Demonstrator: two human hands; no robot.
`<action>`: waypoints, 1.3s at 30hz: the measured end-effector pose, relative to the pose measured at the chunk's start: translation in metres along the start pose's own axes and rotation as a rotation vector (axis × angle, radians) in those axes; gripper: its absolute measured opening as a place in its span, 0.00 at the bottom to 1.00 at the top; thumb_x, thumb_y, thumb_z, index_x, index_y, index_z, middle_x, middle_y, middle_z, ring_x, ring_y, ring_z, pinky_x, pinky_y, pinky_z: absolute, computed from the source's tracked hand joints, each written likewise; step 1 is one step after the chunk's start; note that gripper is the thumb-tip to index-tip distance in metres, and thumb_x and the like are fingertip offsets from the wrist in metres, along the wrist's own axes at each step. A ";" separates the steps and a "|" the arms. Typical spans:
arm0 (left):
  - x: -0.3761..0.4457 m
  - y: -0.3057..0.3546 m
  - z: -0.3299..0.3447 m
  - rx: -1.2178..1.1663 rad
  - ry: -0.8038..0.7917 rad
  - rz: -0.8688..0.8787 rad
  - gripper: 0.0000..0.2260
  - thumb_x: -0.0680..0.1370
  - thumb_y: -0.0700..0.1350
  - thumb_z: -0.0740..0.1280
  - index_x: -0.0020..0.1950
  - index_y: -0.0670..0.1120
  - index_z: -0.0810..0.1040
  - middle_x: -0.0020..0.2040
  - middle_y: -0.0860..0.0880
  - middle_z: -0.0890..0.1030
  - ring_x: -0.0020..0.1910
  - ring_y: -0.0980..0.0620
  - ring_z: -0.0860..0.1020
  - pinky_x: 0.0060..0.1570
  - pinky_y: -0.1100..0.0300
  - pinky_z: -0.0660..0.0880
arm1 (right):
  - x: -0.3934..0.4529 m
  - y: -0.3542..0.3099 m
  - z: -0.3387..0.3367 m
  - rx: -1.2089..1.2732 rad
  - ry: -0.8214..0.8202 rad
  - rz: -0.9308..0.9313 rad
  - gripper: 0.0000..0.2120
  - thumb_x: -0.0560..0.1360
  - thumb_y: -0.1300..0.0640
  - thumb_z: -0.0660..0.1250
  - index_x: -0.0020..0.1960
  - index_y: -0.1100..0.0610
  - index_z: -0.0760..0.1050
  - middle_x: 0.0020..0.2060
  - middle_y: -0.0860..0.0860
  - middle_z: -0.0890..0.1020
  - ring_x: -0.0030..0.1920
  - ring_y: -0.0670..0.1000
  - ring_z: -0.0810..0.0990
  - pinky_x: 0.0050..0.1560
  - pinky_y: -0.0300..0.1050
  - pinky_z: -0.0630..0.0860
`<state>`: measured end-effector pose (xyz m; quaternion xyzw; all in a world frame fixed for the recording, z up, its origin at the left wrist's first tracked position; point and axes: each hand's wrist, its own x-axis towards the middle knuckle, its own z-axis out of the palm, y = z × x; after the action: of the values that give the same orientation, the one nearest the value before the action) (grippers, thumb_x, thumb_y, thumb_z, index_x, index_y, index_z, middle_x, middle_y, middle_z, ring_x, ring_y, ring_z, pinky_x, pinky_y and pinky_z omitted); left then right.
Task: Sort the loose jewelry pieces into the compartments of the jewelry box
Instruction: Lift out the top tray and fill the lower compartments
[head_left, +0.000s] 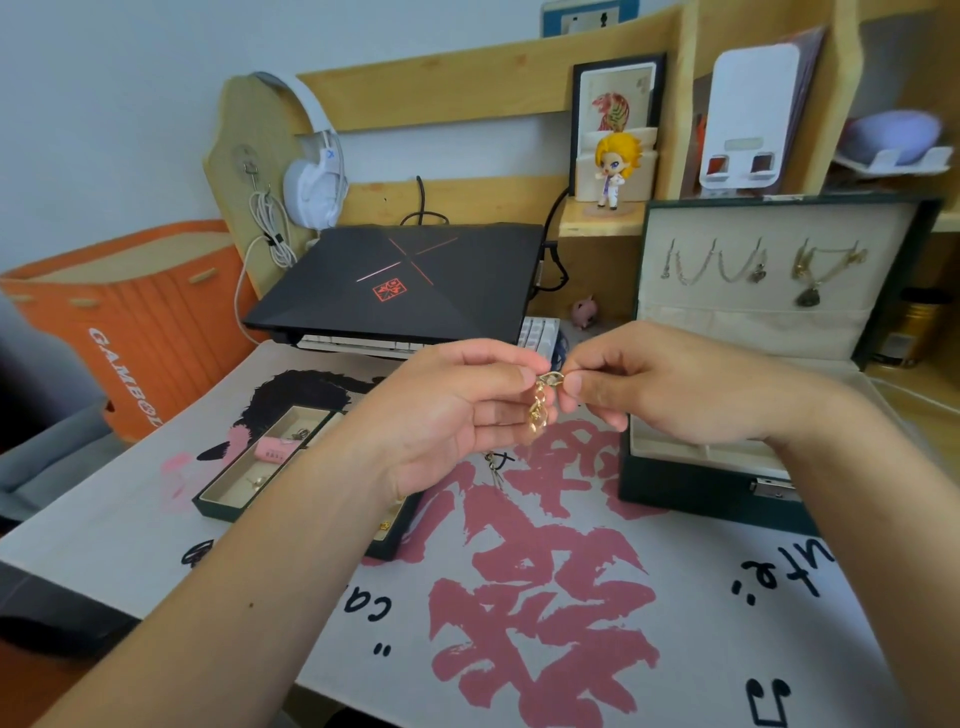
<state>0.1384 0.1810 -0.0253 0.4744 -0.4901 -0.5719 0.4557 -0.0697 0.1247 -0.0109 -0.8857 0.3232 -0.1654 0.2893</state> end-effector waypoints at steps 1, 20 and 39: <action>-0.001 -0.001 0.000 -0.009 -0.005 0.006 0.09 0.80 0.35 0.68 0.60 0.39 0.83 0.51 0.38 0.87 0.51 0.42 0.87 0.59 0.47 0.81 | 0.000 0.000 0.000 0.001 0.003 0.004 0.16 0.83 0.51 0.60 0.41 0.50 0.79 0.30 0.50 0.78 0.32 0.48 0.74 0.38 0.47 0.72; -0.006 -0.013 0.010 -0.046 0.048 0.036 0.13 0.79 0.31 0.68 0.61 0.40 0.82 0.52 0.36 0.87 0.55 0.39 0.86 0.57 0.49 0.82 | -0.004 -0.001 -0.004 0.191 -0.095 0.031 0.14 0.84 0.55 0.60 0.44 0.53 0.82 0.28 0.52 0.75 0.40 0.65 0.79 0.49 0.51 0.81; -0.007 -0.007 0.003 0.093 -0.111 -0.005 0.07 0.82 0.39 0.68 0.55 0.39 0.83 0.46 0.41 0.84 0.46 0.43 0.84 0.56 0.45 0.82 | -0.010 0.001 -0.012 0.117 -0.098 -0.019 0.13 0.82 0.51 0.60 0.46 0.52 0.82 0.29 0.50 0.74 0.34 0.48 0.76 0.51 0.61 0.80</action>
<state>0.1357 0.1895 -0.0314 0.4638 -0.5396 -0.5750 0.4040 -0.0835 0.1261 -0.0029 -0.8774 0.2897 -0.1431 0.3546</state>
